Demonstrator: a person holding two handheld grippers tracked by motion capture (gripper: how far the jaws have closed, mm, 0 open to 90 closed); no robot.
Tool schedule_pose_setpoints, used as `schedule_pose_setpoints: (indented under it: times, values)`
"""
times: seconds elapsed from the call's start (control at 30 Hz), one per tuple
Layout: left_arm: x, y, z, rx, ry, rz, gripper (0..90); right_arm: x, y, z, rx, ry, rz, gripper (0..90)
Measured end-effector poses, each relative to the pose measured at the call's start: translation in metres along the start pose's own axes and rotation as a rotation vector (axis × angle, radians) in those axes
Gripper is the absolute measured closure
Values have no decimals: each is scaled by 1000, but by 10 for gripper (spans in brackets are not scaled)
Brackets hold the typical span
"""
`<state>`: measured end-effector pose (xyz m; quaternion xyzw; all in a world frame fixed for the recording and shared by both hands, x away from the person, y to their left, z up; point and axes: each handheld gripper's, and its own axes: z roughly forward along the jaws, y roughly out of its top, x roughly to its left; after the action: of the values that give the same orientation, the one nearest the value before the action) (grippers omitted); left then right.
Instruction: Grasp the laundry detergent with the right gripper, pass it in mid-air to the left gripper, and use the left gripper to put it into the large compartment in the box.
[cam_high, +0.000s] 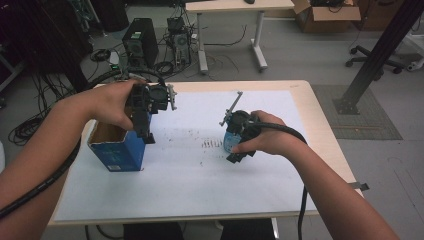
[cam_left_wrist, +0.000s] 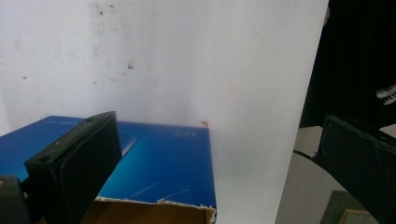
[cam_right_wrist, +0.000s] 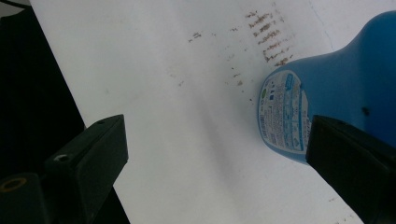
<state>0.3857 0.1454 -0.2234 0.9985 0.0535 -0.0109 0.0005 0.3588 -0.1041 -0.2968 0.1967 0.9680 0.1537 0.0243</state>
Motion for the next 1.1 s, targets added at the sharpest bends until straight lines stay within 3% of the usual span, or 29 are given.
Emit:
schedule_pose_setpoints:
  times: [0.37, 0.57, 1.1]
  values:
    - [-1, 5, 0, -14, 2, 18, 4, 0, 0, 0, 9, 5, -12, 58]
    - [-3, 8, 1, 7, 2, 20, 4, 3, -6, 0, 13, 4, -18, 53]
    - [-18, 18, -9, 10, 18, 51, 4, -8, -55, -2, -2, -23, 51, 52]
